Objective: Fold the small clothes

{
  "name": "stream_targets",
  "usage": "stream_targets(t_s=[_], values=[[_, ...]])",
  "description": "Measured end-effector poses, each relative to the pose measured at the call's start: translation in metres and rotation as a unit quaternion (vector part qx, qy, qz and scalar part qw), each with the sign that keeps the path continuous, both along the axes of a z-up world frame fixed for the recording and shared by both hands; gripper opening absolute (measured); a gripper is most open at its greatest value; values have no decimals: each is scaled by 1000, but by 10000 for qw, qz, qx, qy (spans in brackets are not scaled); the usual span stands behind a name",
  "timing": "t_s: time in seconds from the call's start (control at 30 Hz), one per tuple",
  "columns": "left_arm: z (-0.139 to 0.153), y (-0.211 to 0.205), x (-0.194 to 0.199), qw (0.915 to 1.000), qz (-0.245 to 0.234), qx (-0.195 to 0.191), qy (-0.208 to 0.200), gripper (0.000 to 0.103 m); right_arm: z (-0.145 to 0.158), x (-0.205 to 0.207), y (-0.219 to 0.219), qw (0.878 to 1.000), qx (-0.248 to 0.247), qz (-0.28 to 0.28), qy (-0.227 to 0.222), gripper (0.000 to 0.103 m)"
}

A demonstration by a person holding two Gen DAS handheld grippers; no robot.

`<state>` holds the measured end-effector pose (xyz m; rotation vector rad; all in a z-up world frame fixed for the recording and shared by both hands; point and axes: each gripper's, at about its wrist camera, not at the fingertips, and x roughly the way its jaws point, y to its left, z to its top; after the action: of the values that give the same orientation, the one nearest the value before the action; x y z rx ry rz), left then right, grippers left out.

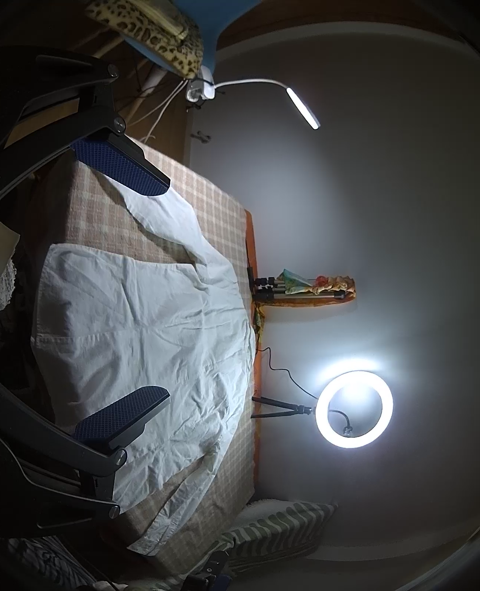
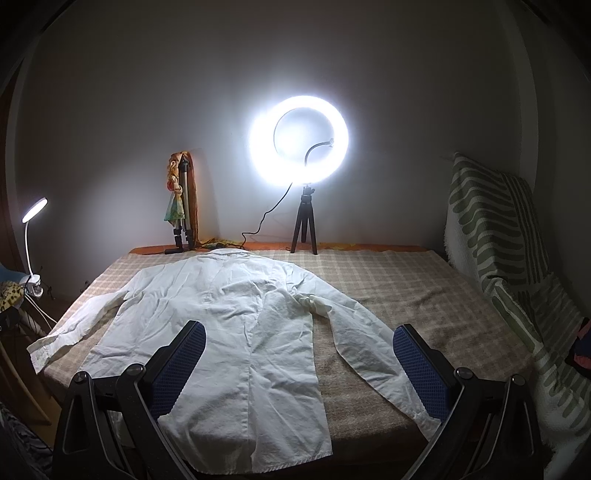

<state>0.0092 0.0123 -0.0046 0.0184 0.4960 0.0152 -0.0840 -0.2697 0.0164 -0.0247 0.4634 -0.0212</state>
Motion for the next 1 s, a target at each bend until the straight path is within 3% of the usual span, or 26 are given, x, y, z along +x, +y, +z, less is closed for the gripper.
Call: stream_targets(t_s=[0.33,0.6,0.83,1.0], values=[[-6,16,12,9997,134,-50,177,103,-8,19,13,9998,24,155,87,103],[-22,64,29,9986,336,-87,409,98,-12,52,40,9981,149,567,174,103],[-45,145,52,9926,705,-657,735,86,-17,99,82,9948,193,965,249,100],[-71,208,69,9807,1107,-1140,1138,84,-21,135,116,9888,324,1384,465,94]])
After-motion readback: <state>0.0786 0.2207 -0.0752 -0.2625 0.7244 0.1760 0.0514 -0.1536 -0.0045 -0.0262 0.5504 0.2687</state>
